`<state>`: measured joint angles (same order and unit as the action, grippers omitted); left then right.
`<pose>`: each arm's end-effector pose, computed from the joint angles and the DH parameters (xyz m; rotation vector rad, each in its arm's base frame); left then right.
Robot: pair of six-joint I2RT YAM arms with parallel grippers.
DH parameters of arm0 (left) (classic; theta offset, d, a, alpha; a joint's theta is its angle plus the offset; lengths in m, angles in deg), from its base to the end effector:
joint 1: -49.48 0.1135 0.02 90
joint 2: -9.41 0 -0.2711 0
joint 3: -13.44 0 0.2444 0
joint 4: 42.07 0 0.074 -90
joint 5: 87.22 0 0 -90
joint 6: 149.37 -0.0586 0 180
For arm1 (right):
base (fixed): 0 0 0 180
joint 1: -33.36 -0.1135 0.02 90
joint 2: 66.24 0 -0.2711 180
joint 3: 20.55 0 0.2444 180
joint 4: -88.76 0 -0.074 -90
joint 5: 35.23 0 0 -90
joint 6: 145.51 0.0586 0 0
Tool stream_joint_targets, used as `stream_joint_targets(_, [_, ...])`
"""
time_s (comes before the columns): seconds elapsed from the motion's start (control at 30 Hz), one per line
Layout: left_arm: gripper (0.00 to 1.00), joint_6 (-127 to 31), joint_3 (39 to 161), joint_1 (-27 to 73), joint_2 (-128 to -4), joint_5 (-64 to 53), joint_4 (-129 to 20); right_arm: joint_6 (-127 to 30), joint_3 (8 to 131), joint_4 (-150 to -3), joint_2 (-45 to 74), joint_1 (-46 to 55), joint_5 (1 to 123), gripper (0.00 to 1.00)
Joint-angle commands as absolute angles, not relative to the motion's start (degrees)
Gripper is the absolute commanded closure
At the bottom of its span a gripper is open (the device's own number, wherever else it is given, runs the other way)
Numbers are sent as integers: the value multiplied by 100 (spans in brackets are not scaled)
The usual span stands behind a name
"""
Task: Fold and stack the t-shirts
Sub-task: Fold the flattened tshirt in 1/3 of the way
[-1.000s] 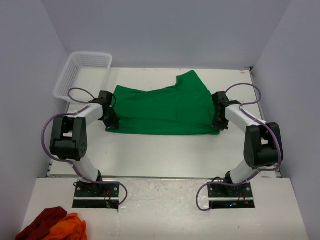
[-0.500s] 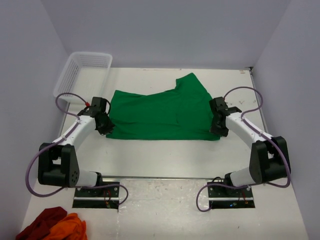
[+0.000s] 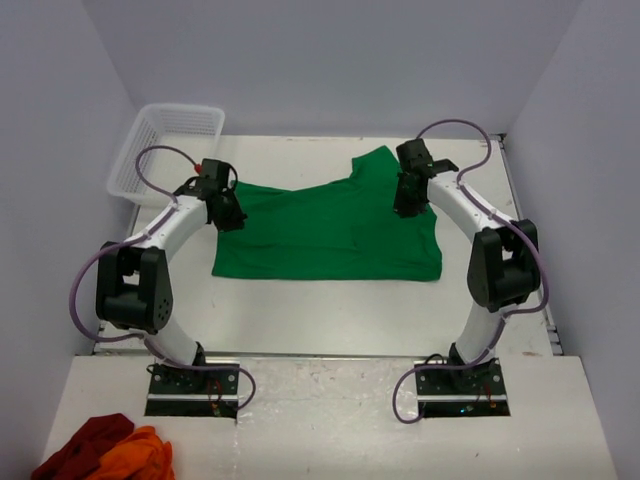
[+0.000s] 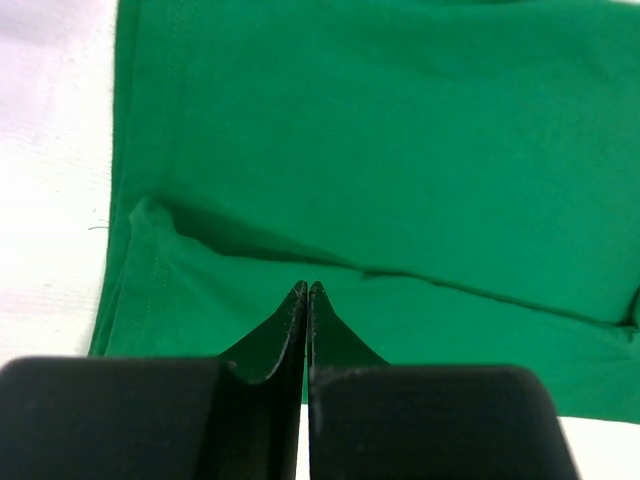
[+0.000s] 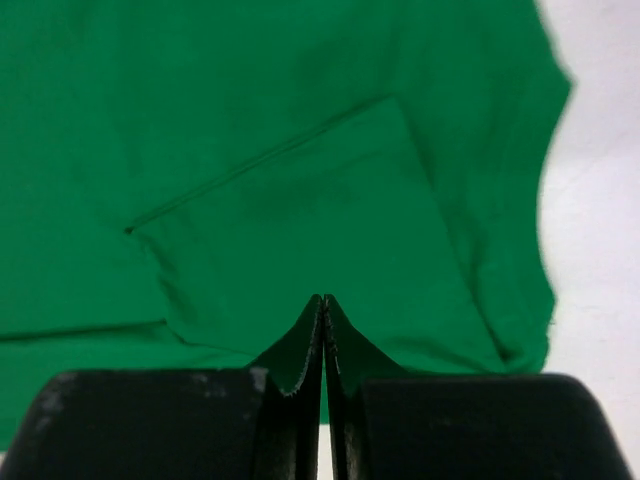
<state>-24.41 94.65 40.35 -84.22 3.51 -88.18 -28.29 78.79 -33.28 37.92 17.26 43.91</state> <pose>0.3408 -0.0540 0.2184 -0.5892 2.5484 -0.2612 0.3778 0.0976 0.2388 0.3153 2.6138 0.0027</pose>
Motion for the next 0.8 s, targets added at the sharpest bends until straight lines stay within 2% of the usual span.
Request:
stream_joint_targets(0.0, [100,-2659,9568,3999,-8464,138,-8661,-2950,8006,-3466,3853,1561,5324,100])
stream_joint_targets(0.3, [100,-2764,8654,3744,-8007,164,-8362,-2792,7365,-4222,4142,998,6162,100])
stream_joint_targets(0.77, [100,-2641,8504,3682,-8780,445,-8449,-2572,7259,-4398,4819,444,5916,100])
